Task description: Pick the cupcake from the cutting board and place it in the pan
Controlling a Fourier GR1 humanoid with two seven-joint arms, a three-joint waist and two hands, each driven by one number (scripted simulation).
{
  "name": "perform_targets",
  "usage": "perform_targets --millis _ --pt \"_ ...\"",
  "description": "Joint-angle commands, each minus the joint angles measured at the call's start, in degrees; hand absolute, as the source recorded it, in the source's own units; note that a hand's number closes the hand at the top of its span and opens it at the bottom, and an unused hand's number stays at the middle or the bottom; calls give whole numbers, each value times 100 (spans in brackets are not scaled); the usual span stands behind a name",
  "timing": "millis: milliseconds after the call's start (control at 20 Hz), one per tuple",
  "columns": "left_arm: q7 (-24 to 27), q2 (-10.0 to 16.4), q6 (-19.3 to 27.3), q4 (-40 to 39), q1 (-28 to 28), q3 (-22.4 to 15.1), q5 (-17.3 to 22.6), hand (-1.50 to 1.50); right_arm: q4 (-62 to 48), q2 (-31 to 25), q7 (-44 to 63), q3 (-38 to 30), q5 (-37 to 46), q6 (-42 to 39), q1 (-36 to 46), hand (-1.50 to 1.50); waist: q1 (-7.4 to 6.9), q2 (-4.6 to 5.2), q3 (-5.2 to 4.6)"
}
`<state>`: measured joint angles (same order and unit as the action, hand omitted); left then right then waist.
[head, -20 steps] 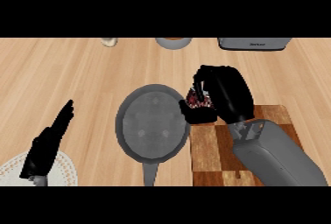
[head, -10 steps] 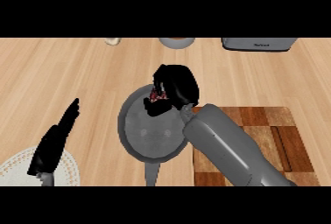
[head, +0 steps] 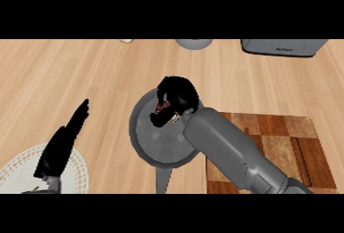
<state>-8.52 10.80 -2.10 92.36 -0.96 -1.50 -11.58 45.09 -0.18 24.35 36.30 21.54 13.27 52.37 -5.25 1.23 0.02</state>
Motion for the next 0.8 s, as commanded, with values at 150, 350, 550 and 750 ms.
perform_targets --millis 150,350,550,750 --pt "-28 -90 -29 -58 192 -95 -15 0 -255 18 -359 -152 -1854 325 -328 -150 -177 55 10" --pt "39 -37 -110 -194 229 -58 17 0 -2 18 -941 -58 -2298 1323 -156 -150 -168 32 8" --pt "193 -9 -5 -192 48 16 -52 0 -230 18 -1691 -475 -2695 1951 -27 -150 -59 12 7" --pt "135 61 19 -267 111 175 -27 0 -373 18 -1963 -679 -3138 2739 42 -150 60 -16 3"
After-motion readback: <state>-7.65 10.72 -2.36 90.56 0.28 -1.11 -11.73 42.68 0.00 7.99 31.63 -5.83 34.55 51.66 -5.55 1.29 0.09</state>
